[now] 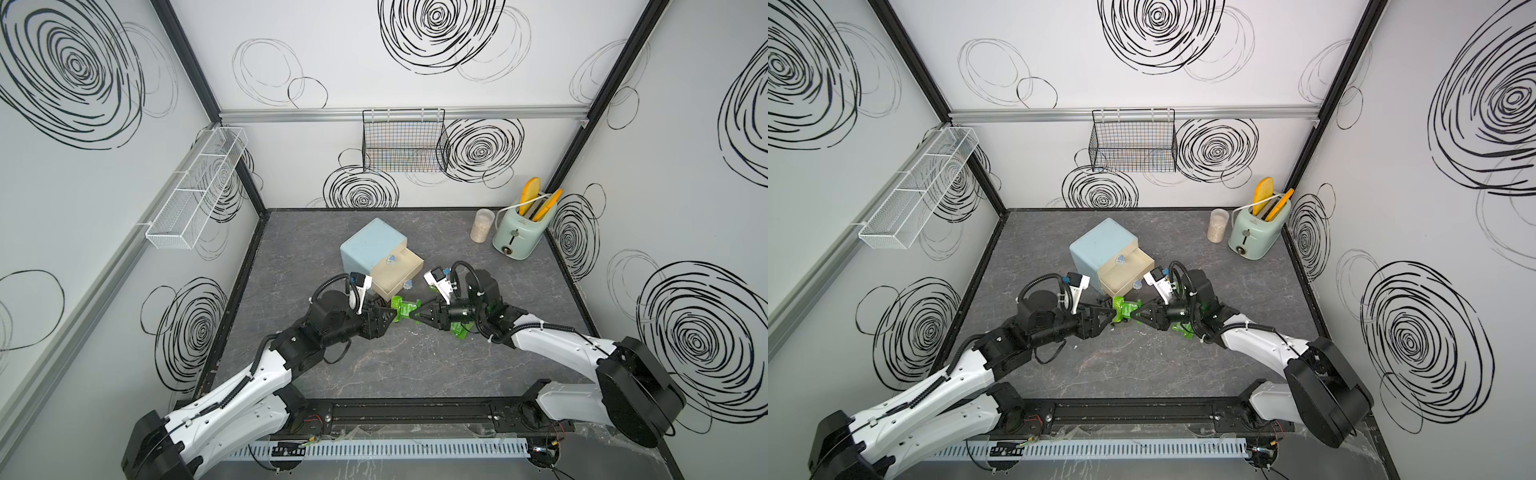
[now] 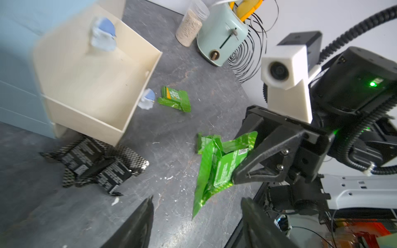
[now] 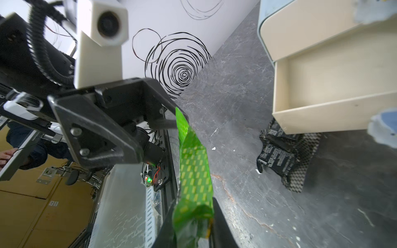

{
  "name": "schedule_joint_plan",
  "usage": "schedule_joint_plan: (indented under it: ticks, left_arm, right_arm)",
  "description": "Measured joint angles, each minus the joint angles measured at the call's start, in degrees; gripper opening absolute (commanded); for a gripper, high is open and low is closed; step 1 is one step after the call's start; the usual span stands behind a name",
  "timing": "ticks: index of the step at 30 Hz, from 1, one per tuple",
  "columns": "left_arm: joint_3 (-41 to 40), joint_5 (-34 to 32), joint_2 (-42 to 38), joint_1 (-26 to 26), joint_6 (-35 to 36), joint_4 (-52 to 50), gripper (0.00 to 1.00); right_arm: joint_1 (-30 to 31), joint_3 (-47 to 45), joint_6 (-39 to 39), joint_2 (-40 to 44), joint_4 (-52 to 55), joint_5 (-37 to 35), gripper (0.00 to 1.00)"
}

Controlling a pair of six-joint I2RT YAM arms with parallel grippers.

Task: Place the cookies into the drawer by color
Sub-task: Pick up the cookie at the center of the board, then place the cookie in the drawer.

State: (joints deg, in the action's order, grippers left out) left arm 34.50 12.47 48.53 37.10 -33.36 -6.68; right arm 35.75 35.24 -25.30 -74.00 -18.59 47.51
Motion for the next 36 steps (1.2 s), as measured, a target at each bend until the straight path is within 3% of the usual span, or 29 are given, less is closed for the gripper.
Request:
schedule_joint_plan:
  ticks: [11,17,28,36]
  left_arm:
    - [14.4,1.8,0.2,-19.5,12.6,-13.2,0.72]
    - [15.6,4.5,0.5,-26.2,15.3,-13.8,0.72]
    - [10.7,5.7,-1.4,-28.9,15.4,-9.9,0.71]
    - [8.4,5.7,-1.4,-28.9,15.4,-7.3,0.71]
  right_arm:
    - [-6.8,20.0,12.4,-11.9,20.5,0.3,0.17]
    - [-7.3,29.9,18.0,-20.4,30.3,-0.3,0.17]
    - [-7.2,38.6,23.3,-29.4,40.3,-1.4,0.17]
    - [-6.3,41.1,24.3,-30.6,42.4,-1.5,0.17]
